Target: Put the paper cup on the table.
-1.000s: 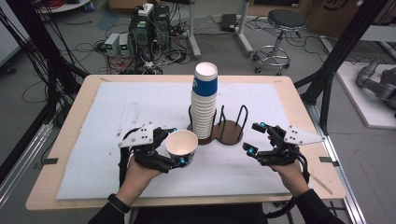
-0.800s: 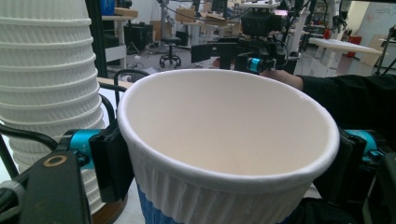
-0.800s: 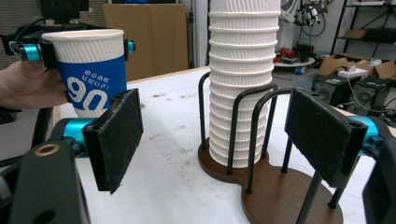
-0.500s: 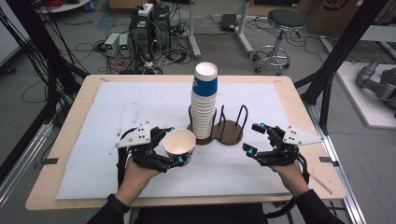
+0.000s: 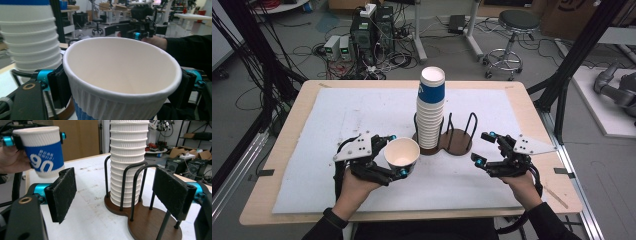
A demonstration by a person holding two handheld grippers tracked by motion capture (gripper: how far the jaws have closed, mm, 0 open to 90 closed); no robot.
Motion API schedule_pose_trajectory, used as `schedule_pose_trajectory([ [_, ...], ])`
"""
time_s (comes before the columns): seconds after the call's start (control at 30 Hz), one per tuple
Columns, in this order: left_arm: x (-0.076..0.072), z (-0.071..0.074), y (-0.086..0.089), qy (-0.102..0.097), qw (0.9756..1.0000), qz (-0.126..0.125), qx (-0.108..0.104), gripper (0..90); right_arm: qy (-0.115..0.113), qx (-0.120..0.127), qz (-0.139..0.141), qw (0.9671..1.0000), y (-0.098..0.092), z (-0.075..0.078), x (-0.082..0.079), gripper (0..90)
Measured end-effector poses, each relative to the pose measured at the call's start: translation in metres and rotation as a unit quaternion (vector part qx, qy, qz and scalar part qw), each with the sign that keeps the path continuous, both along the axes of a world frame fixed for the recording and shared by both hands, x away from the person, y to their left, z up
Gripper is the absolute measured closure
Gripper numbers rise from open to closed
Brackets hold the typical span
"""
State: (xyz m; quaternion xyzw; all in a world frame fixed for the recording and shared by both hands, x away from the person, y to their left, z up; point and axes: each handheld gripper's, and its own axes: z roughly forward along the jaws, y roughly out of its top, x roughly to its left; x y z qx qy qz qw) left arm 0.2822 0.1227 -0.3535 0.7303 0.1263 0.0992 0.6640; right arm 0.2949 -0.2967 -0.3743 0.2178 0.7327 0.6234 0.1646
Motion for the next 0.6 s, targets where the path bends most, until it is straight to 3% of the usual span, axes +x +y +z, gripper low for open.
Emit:
schedule_pose_trajectory([
  [0.17, 0.003, 0.000, 0.008, -0.003, 0.9999, 0.015, 0.002, 21.4, -0.002, -0.002, -0.010, 0.9999, -0.004, -0.001, 0.000, 19.9],
  [0.4, 0.005, -0.004, 0.018, -0.001, 0.9985, 0.055, 0.000, 21.2, -0.006, -0.005, -0.009, 0.9999, -0.002, -0.001, 0.000, 19.9],
  [0.6, 0.006, -0.001, 0.023, -0.003, 0.9976, 0.069, -0.004, 21.3, -0.007, -0.006, -0.011, 0.9999, -0.002, -0.001, -0.001, 19.9],
])
